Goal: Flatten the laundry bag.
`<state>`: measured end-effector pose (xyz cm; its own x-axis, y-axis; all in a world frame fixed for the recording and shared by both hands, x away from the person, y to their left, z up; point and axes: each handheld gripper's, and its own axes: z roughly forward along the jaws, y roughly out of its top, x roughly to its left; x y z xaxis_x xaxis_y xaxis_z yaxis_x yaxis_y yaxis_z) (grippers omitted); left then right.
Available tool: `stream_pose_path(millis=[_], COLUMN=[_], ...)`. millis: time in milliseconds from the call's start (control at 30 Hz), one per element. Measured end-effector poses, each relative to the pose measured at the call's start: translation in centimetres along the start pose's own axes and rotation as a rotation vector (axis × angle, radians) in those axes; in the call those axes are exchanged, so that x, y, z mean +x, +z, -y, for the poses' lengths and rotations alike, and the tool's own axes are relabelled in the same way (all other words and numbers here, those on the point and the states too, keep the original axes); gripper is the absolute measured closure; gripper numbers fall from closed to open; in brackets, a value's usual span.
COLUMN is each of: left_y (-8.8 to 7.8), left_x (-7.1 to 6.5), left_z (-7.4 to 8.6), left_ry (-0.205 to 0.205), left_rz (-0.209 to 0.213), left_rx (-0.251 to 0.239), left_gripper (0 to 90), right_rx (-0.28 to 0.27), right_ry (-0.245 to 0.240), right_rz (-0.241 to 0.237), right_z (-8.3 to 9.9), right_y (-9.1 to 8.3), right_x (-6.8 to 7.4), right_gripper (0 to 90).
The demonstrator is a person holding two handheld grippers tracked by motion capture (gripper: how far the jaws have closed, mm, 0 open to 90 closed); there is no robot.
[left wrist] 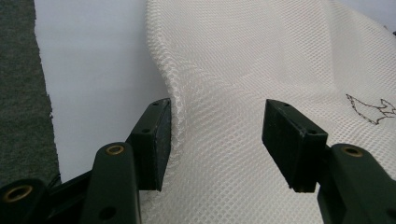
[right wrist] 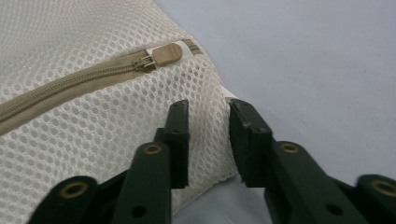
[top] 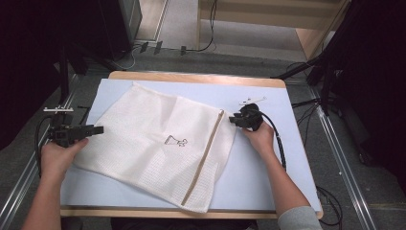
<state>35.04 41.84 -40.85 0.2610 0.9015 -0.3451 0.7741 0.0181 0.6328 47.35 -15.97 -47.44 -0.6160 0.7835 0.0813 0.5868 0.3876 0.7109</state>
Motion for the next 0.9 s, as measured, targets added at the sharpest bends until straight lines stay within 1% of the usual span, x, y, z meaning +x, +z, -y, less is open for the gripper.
stream_pose_path(millis=[67, 100, 133, 267, 433, 500, 567, 633, 800, 900], left_y=[0.0, 0.0, 0.0, -0.1, 0.1, 0.4, 0.6, 1.0, 1.9, 2.5], left_x=[0.0, 0.0, 0.0, 0.0, -0.2, -0.4, -0.6, -0.9, -1.7, -2.2], left_z=[0.0, 0.0, 0.0, -0.1, -0.3, -0.5, -0.6, -0.9, -1.6, -2.1], left_ry=[0.003, 0.004, 0.003, 0.003, 0.009, 0.013, 0.021, 0.033, 0.055, 0.069], left_rz=[0.001, 0.000, 0.002, 0.004, 0.014, 0.020, 0.023, 0.029, 0.045, 0.056], left_rx=[-0.001, -0.001, 0.000, -0.007, -0.004, -0.002, -0.001, 0.004, 0.011, 0.016], left_gripper=[43.6, 43.6, 43.6, 43.7, 43.8, 44.0, 44.0, 44.2, 44.3, 44.3], right_rx=[0.002, 0.011, 0.009, 0.024, 0.048, 0.038, 0.046, 0.043, 0.019, 0.023], right_ry=[0.009, 0.012, 0.008, 0.019, 0.055, 0.058, 0.075, 0.074, 0.102, 0.089], right_rz=[-0.007, -0.012, -0.015, -0.010, -0.008, -0.002, 0.002, 0.010, -0.005, 0.001], right_z=[0.0, 0.0, 0.0, -0.2, 0.2, 0.8, 1.7, 2.6, 5.1, 5.9], right_y=[-0.1, -0.2, -0.1, -0.2, -1.3, -1.8, -2.7, -3.7, -5.6, -6.4], right_x=[-0.1, -0.1, 0.0, 0.2, -0.4, -0.6, -0.7, -0.8, -0.8, -0.4], right_gripper=[80.1, 83.2, 84.8, 87.8, 87.9, 87.9, 87.7, 87.4, 86.5, 86.0])
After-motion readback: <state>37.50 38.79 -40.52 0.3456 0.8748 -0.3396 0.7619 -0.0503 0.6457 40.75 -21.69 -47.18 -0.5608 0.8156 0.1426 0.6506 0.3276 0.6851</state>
